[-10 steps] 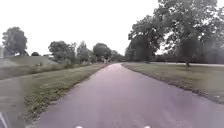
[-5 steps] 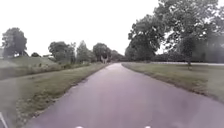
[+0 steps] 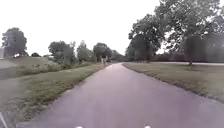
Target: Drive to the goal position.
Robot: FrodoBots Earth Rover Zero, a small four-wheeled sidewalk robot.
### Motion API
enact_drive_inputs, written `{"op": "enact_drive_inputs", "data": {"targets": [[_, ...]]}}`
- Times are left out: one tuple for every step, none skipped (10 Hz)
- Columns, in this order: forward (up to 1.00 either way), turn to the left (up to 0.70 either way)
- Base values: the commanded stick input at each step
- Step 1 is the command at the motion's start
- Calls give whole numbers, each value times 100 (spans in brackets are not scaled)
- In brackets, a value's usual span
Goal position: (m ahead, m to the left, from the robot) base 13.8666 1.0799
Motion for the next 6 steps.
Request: {"op": "enact_drive_inputs", "data": {"targets": [[70, 0], [70, 0], [70, 0], [70, 0], [70, 0], [70, -1]]}}
